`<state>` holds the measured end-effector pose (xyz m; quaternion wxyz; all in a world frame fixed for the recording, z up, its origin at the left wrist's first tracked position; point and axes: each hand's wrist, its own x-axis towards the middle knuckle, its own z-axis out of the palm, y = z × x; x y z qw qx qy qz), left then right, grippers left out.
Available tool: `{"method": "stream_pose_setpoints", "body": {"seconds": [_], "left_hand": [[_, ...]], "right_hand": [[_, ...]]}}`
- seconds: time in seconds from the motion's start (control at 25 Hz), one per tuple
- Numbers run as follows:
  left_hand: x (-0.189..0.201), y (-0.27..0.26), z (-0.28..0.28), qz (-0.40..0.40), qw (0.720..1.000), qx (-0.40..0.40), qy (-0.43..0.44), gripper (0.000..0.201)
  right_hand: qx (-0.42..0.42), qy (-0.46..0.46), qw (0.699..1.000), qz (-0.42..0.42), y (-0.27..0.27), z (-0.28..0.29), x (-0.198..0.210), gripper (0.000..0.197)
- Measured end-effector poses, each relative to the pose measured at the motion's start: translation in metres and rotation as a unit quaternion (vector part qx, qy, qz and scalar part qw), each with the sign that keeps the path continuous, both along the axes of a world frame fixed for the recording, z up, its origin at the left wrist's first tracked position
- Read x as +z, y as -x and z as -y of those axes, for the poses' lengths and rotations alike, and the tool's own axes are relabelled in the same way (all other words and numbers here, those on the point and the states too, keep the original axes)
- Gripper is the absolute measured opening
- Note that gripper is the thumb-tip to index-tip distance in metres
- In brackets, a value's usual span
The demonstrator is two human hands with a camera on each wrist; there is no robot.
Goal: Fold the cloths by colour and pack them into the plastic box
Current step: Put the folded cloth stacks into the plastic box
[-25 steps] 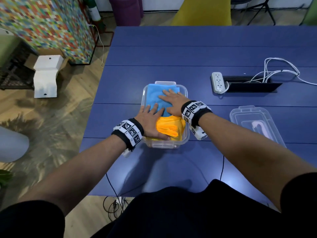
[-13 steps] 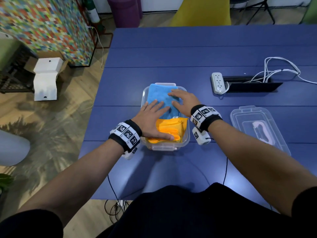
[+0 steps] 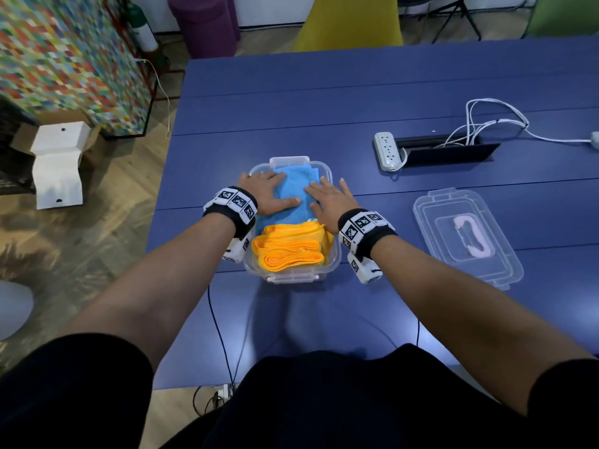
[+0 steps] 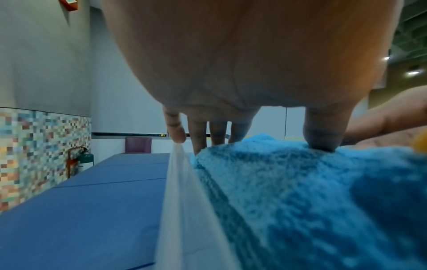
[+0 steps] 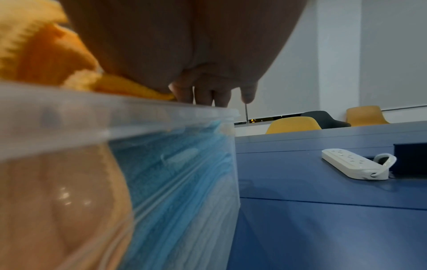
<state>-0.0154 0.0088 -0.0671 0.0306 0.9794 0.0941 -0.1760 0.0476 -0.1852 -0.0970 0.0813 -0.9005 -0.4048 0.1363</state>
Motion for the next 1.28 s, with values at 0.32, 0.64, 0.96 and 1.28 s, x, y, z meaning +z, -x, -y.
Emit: {"method": "stream_pose_setpoints", "body": {"seconds": [0.32,0.64,0.96,1.28], "left_hand": [[0.027,0.015,0.010,0.151,0.968,0.051,0.194,0.069],[0.041,0.041,0.096,-0.004,0.985,-0.036,0.170,0.098],[0.025,0.014,0.214,0.068,0.961,-0.164,0.214,0.058],[-0.070,0.010,0.236,-0.092,0.922,0.160,0.339,0.051]], "right_hand": [[-0.293,-0.269,0.916,-0.049,-0.019,0.078,-0.024,0.045],[-0.507,0.079,0.852,-0.103,0.015,0.212,-0.090,0.058],[-0.402,0.103,0.897,-0.154,0.032,0.204,-0.086,0.039],[-0.430,-0.212,0.870,-0.111,0.014,0.197,-0.001,0.029]]}}
